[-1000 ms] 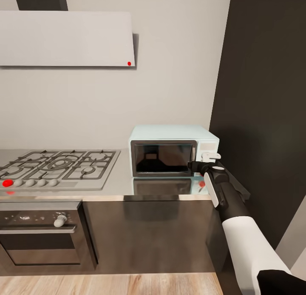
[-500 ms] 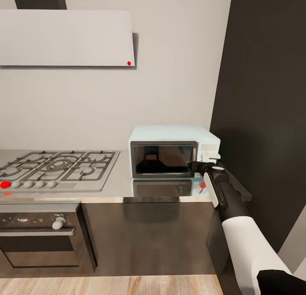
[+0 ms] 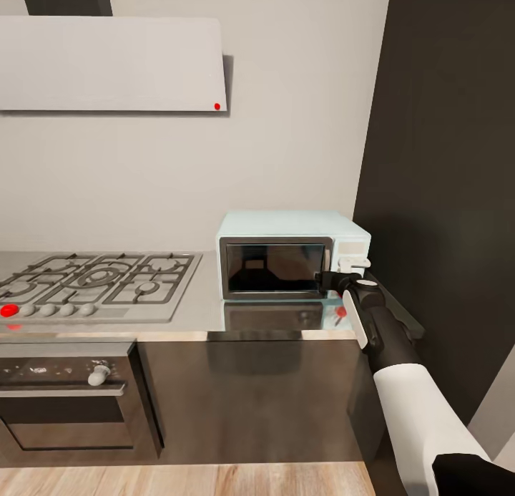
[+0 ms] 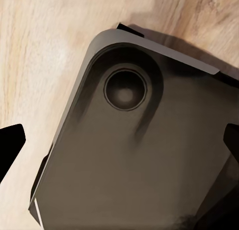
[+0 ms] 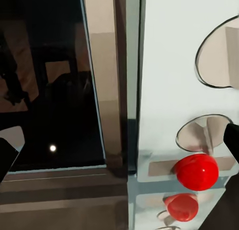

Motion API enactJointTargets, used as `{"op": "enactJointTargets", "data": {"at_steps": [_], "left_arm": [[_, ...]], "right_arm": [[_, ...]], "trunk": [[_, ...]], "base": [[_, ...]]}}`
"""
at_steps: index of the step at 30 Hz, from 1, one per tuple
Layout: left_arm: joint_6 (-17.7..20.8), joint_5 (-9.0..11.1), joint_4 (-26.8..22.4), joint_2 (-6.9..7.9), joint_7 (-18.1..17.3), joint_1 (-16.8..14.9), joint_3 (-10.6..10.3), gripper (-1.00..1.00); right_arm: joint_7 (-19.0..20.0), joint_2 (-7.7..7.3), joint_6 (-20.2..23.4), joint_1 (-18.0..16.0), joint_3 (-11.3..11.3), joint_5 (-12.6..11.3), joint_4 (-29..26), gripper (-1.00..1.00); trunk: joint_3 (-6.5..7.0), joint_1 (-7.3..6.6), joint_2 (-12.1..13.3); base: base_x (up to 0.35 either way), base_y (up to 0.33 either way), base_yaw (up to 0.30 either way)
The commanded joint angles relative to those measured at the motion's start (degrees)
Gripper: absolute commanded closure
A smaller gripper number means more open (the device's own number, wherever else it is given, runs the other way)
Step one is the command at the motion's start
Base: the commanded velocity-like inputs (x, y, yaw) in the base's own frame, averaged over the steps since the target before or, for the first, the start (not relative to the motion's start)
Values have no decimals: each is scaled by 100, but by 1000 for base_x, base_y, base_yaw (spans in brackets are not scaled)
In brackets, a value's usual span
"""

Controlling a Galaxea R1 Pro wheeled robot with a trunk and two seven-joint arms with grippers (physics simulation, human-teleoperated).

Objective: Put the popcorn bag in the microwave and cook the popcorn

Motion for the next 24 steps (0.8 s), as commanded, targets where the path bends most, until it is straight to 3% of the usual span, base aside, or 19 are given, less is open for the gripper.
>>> {"op": "enactJointTargets", "data": {"at_steps": [1, 24], "left_arm": [[-2, 3, -11, 0, 6, 3, 17, -100], [-2, -2, -10, 5, 6, 3, 13, -100]], "right_arm": [[-16, 4, 27, -3, -7, -9, -7, -100], [-10, 4, 22, -3, 1, -8, -7, -100]], "trunk": [[-5, 0, -3], [-5, 0, -3]], "base": [[62, 0, 0], [46, 0, 0]]}}
